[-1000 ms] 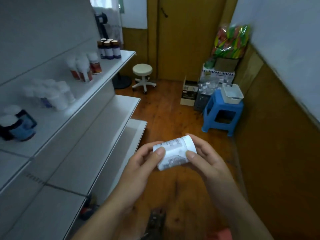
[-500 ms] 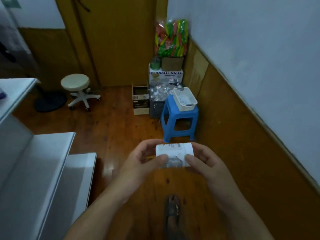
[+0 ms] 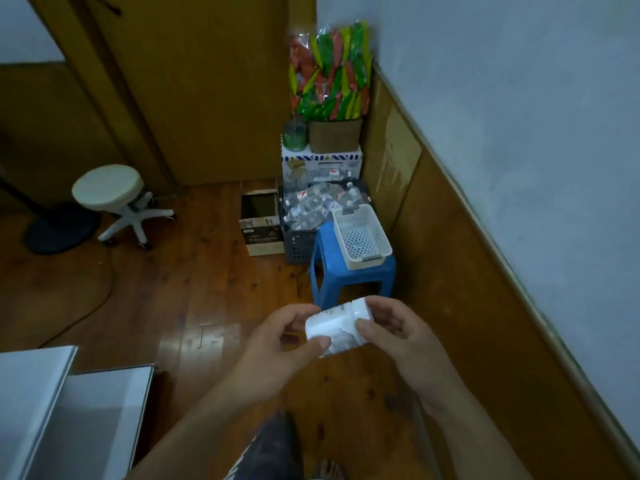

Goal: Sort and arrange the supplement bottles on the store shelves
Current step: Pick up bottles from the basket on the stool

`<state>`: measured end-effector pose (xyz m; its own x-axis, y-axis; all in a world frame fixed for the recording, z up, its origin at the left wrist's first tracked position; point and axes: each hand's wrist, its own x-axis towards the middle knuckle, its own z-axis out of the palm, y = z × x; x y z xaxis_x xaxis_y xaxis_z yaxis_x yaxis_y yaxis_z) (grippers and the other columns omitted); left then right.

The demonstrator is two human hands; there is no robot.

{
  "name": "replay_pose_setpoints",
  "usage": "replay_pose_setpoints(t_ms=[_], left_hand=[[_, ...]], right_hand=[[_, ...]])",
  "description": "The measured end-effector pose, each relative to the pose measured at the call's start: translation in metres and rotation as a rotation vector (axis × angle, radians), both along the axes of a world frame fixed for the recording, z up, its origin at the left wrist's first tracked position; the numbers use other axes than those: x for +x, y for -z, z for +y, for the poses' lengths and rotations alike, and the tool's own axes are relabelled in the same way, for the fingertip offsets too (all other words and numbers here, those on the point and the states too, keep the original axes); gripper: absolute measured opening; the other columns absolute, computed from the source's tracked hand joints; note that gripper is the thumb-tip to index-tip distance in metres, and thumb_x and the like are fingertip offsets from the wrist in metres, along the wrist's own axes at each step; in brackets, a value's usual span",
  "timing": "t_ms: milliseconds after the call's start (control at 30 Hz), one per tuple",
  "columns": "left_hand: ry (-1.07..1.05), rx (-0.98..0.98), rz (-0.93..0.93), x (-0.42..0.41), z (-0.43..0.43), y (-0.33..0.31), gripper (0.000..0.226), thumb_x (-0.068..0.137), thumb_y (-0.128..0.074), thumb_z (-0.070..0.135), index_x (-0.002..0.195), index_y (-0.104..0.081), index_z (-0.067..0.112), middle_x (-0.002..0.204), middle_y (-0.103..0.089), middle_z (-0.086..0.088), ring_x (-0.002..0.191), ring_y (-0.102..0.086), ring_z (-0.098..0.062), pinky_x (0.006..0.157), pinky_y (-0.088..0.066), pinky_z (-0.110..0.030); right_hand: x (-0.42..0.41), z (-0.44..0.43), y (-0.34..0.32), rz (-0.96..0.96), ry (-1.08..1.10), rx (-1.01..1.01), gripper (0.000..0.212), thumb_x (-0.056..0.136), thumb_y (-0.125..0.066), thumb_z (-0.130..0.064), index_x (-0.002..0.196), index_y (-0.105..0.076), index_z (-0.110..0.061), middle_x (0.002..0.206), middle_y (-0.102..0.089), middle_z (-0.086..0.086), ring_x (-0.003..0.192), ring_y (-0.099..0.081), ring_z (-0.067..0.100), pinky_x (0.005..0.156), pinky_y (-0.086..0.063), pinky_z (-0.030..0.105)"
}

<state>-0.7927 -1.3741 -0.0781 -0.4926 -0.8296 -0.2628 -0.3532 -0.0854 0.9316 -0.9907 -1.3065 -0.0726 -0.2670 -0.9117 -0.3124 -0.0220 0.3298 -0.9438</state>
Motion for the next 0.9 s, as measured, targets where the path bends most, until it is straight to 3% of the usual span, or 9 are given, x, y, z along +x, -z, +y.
replay_pose_setpoints(t_ms=[200, 400, 533, 733, 900], left_hand=[[0.03, -0.092, -0.121, -0.054, -0.138, 0.052, 0.024, 0.086, -0.07, 0.039, 0.108, -0.059, 0.044, 0.113, -0.062, 0.018, 0.102, -0.058, 0.003, 0.091, -0.052, -0.027], [0.079, -0.018, -0.208, -0.113, -0.252, 0.091, 0.029, 0.09, -0.064, 0.044, 0.117, -0.058, 0.035, 0.115, -0.057, 0.015, 0.1, -0.054, 0.004, 0.087, -0.051, -0.025], [0.113, 0.06, -0.324, -0.145, -0.307, 0.119, 0.034, 0.091, -0.06, 0.048, 0.122, -0.056, 0.033, 0.117, -0.058, 0.015, 0.101, -0.056, -0.002, 0.087, -0.052, -0.029], [0.061, 0.132, -0.474, -0.188, -0.36, 0.159, 0.038, 0.094, -0.057, 0.045, 0.127, -0.055, 0.028, 0.123, -0.059, 0.009, 0.101, -0.057, -0.007, 0.084, -0.046, -0.025], [-0.006, 0.189, -0.604, -0.218, -0.383, 0.192, 0.042, 0.095, -0.054, 0.046, 0.132, -0.051, 0.027, 0.129, -0.057, 0.01, 0.11, -0.057, -0.009, 0.083, -0.037, -0.021]], right_hand=[[-0.051, -0.133, 0.042, 0.132, 0.043, 0.087, 0.03, 0.083, -0.076, -0.029, 0.11, -0.064, -0.033, 0.108, -0.068, -0.014, 0.098, -0.065, 0.002, 0.079, -0.053, 0.021], [-0.107, -0.249, 0.077, 0.393, 0.087, 0.227, 0.041, 0.082, -0.076, -0.033, 0.117, -0.055, -0.033, 0.111, -0.062, -0.016, 0.097, -0.061, 0.004, 0.083, -0.054, 0.03], [-0.149, -0.31, 0.126, 0.51, 0.075, 0.344, 0.05, 0.079, -0.077, -0.035, 0.122, -0.052, -0.029, 0.119, -0.061, -0.007, 0.102, -0.061, 0.016, 0.083, -0.054, 0.038], [-0.196, -0.397, 0.216, 0.72, -0.082, 0.45, 0.058, 0.08, -0.075, -0.035, 0.13, -0.048, -0.022, 0.132, -0.054, 0.003, 0.116, -0.055, 0.027, 0.09, -0.048, 0.039], [-0.225, -0.437, 0.293, 0.898, -0.42, 0.512, 0.055, 0.086, -0.067, -0.035, 0.133, -0.045, -0.019, 0.135, -0.05, 0.008, 0.123, -0.049, 0.03, 0.094, -0.044, 0.04]])
